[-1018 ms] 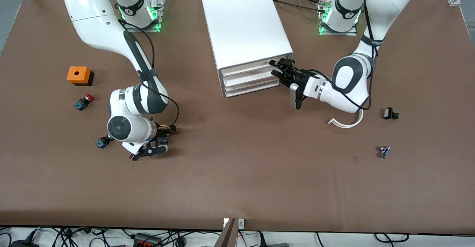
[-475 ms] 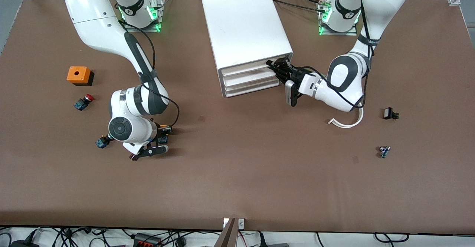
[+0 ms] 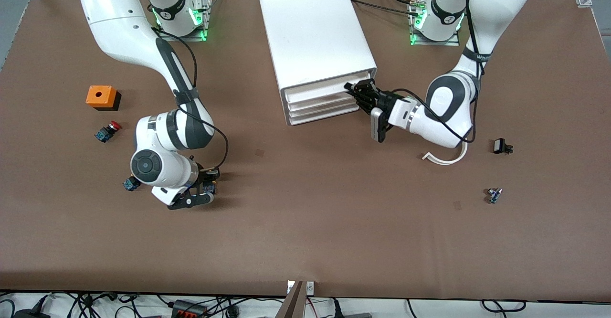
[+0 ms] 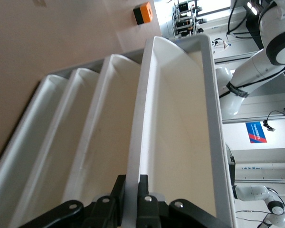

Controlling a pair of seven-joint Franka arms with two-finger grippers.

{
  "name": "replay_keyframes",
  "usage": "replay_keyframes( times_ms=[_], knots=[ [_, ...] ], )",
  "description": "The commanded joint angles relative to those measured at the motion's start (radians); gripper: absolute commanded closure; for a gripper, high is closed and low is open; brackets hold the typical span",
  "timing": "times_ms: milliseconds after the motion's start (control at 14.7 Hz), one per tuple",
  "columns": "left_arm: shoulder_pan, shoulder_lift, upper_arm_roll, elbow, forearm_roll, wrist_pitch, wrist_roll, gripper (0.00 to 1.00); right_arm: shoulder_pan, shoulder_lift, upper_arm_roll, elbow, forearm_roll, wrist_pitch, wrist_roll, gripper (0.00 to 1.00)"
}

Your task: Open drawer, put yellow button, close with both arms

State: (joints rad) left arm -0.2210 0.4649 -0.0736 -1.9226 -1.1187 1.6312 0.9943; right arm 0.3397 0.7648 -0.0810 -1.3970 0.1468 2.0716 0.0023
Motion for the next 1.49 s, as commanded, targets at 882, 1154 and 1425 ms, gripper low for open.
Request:
replay_keyframes(
  times_ms=[882,1154,1425],
  knots=[
    [0.091,0.166,0.048,0.344,0.086,-0.078,-0.130,0.00,0.301,-0.174,0.000,0.342,0.016,-0.312,0.309,1.00],
    [0.097,0.118,0.046,0.434,0.259,-0.163,-0.412,0.00,0.387,-0.147,0.006,0.366,0.019,-0.252,0.415,1.00],
    [0.097,0.065,0.048,0.499,0.507,-0.249,-0.592,0.00,0.461,-0.107,0.006,0.366,0.027,-0.194,0.499,1.00]
  ],
)
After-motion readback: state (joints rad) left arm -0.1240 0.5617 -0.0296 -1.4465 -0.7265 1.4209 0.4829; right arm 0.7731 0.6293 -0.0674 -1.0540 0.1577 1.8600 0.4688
